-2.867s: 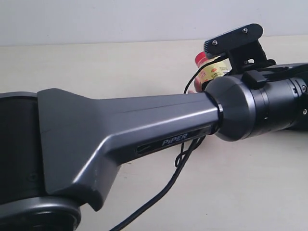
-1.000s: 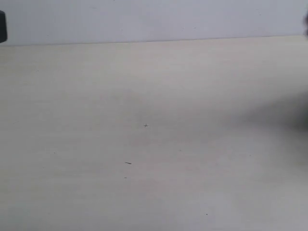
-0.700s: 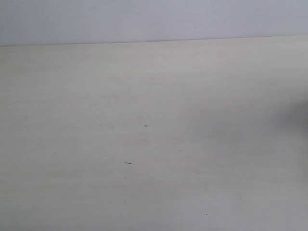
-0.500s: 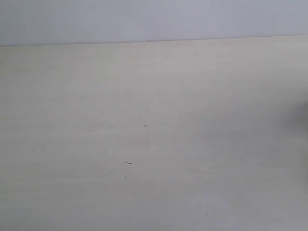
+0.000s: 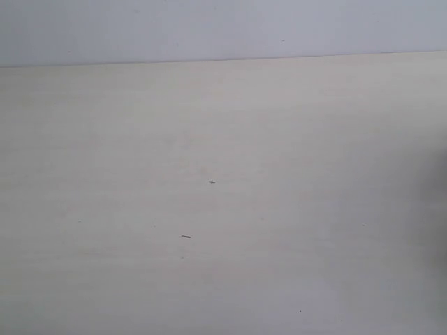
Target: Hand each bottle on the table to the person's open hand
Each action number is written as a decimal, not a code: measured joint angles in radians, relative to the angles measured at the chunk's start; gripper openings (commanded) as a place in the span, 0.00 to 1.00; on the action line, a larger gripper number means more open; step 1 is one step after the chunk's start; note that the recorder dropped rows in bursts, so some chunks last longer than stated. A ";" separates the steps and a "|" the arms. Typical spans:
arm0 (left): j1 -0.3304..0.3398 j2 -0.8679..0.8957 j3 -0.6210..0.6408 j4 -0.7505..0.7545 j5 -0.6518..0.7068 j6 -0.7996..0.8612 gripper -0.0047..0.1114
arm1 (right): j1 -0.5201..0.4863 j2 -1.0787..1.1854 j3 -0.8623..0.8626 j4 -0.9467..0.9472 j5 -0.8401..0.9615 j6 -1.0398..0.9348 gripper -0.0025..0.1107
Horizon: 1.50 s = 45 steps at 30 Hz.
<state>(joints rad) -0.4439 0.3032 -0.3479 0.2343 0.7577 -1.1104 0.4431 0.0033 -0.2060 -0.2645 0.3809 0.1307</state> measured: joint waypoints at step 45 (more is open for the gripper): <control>0.482 -0.297 0.345 0.176 -0.564 0.020 0.04 | 0.000 0.000 0.000 0.000 0.000 0.000 0.02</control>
<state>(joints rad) 0.0384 0.0061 -0.0033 0.4099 0.1932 -1.0899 0.4431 0.0033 -0.2060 -0.2645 0.3809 0.1307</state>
